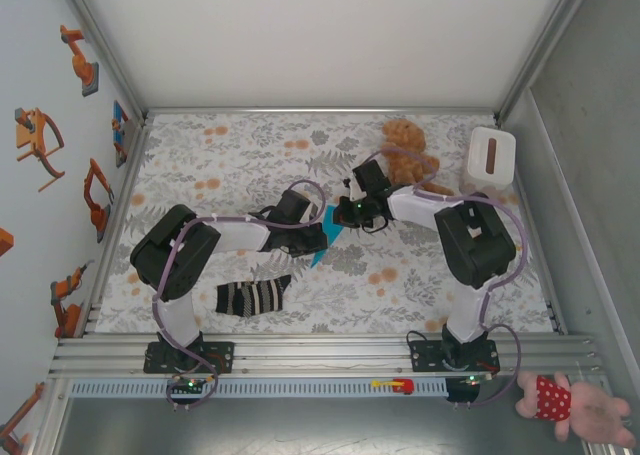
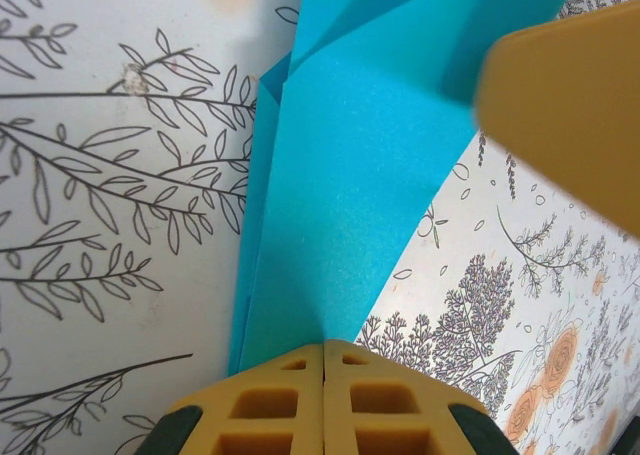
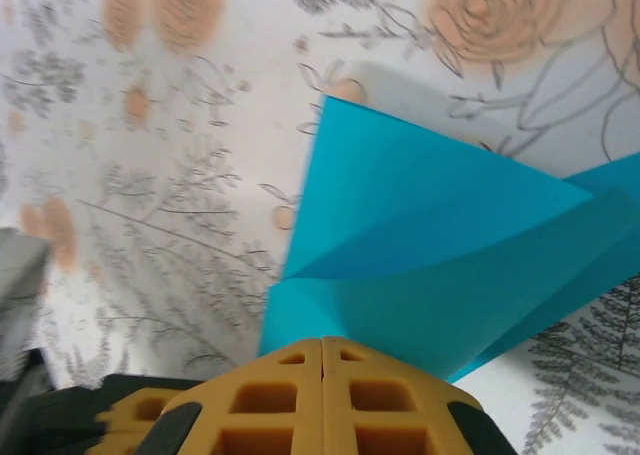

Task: Fold a paper plane with a square sheet of paper (pick it up from the middle)
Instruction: Fold the wing for the fifth time at the center of the table.

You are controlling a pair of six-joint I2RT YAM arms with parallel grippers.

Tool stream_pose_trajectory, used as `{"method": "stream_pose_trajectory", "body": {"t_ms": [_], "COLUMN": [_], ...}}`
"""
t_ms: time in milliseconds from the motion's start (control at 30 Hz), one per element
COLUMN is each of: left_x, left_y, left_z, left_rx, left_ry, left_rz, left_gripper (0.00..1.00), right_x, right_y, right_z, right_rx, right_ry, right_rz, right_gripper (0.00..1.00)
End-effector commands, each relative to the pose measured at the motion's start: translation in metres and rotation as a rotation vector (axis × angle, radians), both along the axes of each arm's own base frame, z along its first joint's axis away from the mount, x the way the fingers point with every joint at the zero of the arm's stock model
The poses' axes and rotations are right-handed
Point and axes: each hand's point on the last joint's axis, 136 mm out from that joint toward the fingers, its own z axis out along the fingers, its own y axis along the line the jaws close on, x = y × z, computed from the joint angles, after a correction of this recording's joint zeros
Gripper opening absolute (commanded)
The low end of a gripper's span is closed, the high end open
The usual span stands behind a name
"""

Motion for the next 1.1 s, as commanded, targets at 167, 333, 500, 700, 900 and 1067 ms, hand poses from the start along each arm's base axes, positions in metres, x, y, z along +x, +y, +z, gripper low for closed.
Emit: {"method": "stream_pose_trajectory", "body": {"t_ms": [167,333,500,700,900,1067], "left_x": [-0.014,-0.015,-0.017,-0.018,-0.02,-0.022], "left_y": [0.019,0.022,0.026,0.029,0.03,0.032], "left_z": [-0.029,-0.03,-0.033,-0.037,-0.04,-0.045], "left_rx": [0.097,0.105,0.118,0.122,0.128,0.139], "left_ry": [0.08,0.083,0.086,0.082,0.087,0.095], "left_rz": [0.02,0.022,0.03,0.038,0.036,0.031], "left_gripper": [0.06,0.07,0.07,0.07,0.06,0.06], "right_x": [-0.017,-0.012,0.005,0.035,0.064,0.075], "right_y": [0.01,0.009,-0.006,-0.034,-0.048,-0.053], "right_z": [-0.01,-0.021,-0.033,-0.046,-0.048,-0.048], "right_rx": [0.036,0.003,-0.035,-0.073,-0.055,-0.012], "right_ry": [0.046,0.049,0.041,0.018,-0.015,-0.034], "right_rz": [0.004,0.012,-0.018,-0.071,-0.099,-0.107], "right_gripper": [0.0,0.0,0.0,0.0,0.0,0.0]}}
